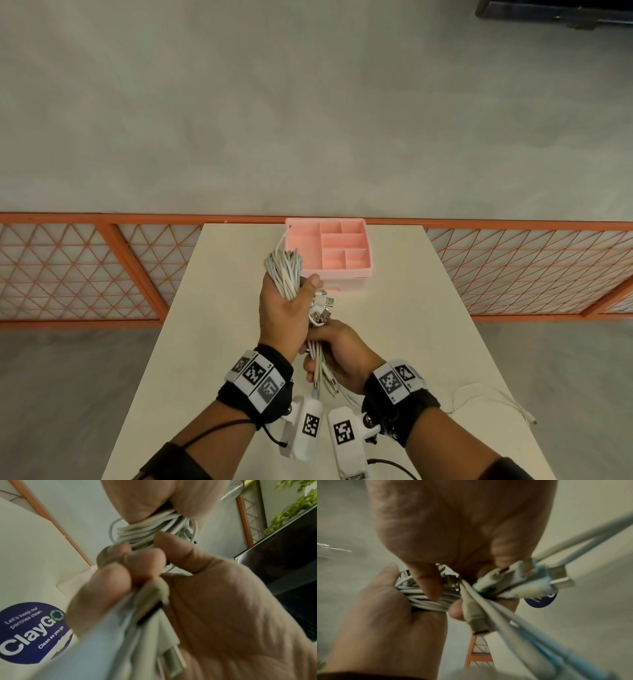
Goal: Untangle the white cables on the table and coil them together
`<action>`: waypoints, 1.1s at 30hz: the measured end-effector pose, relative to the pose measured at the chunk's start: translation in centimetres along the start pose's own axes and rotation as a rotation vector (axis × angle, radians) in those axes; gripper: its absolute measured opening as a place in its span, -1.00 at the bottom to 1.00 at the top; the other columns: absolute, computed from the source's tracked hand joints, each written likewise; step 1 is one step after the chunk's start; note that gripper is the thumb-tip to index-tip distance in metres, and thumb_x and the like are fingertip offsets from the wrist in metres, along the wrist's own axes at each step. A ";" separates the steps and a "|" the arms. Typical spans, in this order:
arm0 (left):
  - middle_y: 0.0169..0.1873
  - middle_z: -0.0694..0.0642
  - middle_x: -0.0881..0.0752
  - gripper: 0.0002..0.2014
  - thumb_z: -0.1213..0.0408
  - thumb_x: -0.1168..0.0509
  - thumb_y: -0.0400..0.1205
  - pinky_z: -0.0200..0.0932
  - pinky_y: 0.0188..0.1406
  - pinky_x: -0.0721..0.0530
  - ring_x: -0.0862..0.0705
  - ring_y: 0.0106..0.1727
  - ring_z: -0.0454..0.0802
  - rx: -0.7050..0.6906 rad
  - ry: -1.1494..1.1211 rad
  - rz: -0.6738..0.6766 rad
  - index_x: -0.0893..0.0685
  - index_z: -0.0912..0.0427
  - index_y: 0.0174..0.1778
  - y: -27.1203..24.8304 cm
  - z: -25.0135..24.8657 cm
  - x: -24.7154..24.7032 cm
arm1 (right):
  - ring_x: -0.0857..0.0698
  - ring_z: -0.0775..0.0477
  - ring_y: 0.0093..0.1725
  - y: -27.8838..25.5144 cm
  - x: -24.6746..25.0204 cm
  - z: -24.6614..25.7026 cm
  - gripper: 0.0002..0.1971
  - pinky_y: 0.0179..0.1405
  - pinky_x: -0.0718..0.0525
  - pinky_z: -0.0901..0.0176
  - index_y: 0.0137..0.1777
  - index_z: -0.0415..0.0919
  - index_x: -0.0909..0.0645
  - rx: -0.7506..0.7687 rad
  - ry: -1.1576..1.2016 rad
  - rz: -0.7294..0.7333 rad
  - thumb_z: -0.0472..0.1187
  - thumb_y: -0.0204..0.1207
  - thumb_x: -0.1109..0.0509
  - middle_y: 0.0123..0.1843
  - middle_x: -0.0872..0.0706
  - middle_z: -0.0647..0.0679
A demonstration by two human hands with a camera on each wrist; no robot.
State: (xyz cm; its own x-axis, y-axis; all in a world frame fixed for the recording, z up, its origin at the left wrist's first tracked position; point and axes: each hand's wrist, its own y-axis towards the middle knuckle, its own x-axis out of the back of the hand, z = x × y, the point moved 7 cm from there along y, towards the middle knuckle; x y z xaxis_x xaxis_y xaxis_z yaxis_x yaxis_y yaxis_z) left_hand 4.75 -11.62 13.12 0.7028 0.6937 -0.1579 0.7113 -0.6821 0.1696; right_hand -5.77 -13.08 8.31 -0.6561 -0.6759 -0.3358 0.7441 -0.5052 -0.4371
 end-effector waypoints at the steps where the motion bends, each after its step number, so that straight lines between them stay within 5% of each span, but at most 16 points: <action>1: -0.13 0.21 -0.84 -0.51 0.01 -0.49 0.48 0.22 0.09 -0.78 -0.84 -0.03 0.16 -0.003 0.003 -0.011 -0.61 0.20 0.24 0.2 0.0 0.2 | -0.53 -0.16 -0.53 -0.1 0.0 0.2 -0.92 -0.47 -0.66 0.01 0.02 -0.33 -0.49 -0.004 0.030 0.010 -0.35 0.65 -0.18 -0.30 -0.60 -0.22; 5: -0.14 0.14 -0.81 -0.56 0.18 -0.57 0.48 0.18 0.14 -0.76 -0.81 -0.04 0.10 -0.029 0.042 -0.023 -0.62 0.26 0.18 0.6 -0.2 0.8 | -0.57 -0.21 -0.45 -0.3 0.2 0.5 -0.86 -0.36 -0.71 -0.10 0.09 -0.34 -0.50 -0.026 0.069 0.035 -0.29 0.71 -0.14 -0.24 -0.65 -0.25; 9: -0.16 0.04 -0.83 -0.47 0.41 -0.58 0.47 -0.19 0.04 -0.76 -0.81 -0.03 -0.06 -0.066 0.072 0.026 -0.54 0.30 0.32 0.0 -0.4 0.4 | -0.62 -0.22 -0.42 -0.4 0.0 1.1 -0.87 -0.41 -0.68 0.01 0.01 -0.38 -0.58 -0.085 0.047 0.064 -0.35 0.65 -0.22 -0.23 -0.66 -0.28; 14: -0.19 0.14 -0.79 -0.39 0.43 -0.60 0.44 -0.23 -0.03 -0.75 -0.82 -0.07 -0.02 -0.113 0.084 0.023 -0.46 -0.16 0.22 0.7 -0.1 1.3 | -0.65 -0.18 -0.37 -0.6 0.0 1.4 -0.82 -0.39 -0.68 0.06 0.11 -0.37 -0.56 -0.161 0.073 0.145 -0.40 0.59 -0.18 -0.08 -0.63 -0.30; 18: -0.16 0.21 -0.73 -0.37 0.43 -0.62 0.41 -0.26 -0.13 -0.73 -0.77 -0.14 0.04 -0.128 0.102 0.072 -0.44 -0.22 0.16 0.4 0.4 1.2 | -0.67 -0.18 -0.39 -0.5 -0.4 1.3 -0.79 -0.32 -0.73 0.00 0.06 -0.36 -0.59 -0.212 0.153 0.145 -0.42 0.56 -0.13 -0.22 -0.66 -0.26; 21: -0.10 0.13 -0.70 -0.41 0.19 -0.62 0.39 -0.18 -0.12 -0.74 -0.73 -0.13 0.00 -0.133 0.133 0.141 -0.43 -0.21 0.20 -0.3 1.4 1.0 | -0.67 -0.19 -0.41 -0.4 -0.4 0.9 -0.75 -0.31 -0.73 0.02 0.02 -0.39 -0.58 -0.278 0.212 0.114 -0.38 0.56 -0.07 -0.25 -0.65 -0.29; 26: 0.03 -0.02 -0.66 -0.31 -0.20 -0.37 0.55 0.07 0.06 -0.75 -0.71 0.04 -0.02 -0.171 0.277 0.321 -0.30 0.08 0.46 -1.6 2.0 1.1 | -0.66 -0.21 -0.42 -0.4 0.2 0.6 -0.69 -0.32 -0.75 0.03 -0.04 -0.47 -0.58 -0.372 0.255 0.031 -0.36 0.51 0.00 -0.27 -0.67 -0.33; 28: 0.09 0.01 -0.66 -0.21 -0.31 -0.23 0.60 0.00 0.17 -0.70 -0.70 0.13 -0.04 -0.198 0.299 0.376 -0.23 0.21 0.54 -1.9 1.4 1.2 | -0.66 -0.25 -0.44 -0.3 0.6 0.8 -0.71 -0.28 -0.71 -0.02 -0.04 -0.46 -0.55 -0.380 0.256 -0.008 -0.37 0.50 0.00 -0.30 -0.66 -0.35; 33: 0.38 -0.01 -0.53 -0.17 -0.06 -0.19 0.65 -0.22 0.43 -0.50 -0.55 0.41 -0.16 -0.196 0.369 0.602 -0.02 0.37 0.67 -2.3 1.3 0.9 | -0.57 -0.23 -0.34 -0.1 1.7 1.2 -0.64 -0.38 -0.74 0.01 0.16 -0.44 -0.51 -0.383 0.292 -0.079 -0.39 0.44 -0.03 -0.05 -0.62 -0.38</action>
State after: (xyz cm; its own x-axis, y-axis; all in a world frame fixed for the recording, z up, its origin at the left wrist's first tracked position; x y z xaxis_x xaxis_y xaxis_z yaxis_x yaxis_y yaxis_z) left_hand 3.74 -9.70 11.33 0.8975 0.2686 0.3498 0.1641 -0.9396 0.3003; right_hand -6.76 -14.81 8.75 -0.7576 -0.4369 -0.4849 0.6264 -0.2780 -0.7283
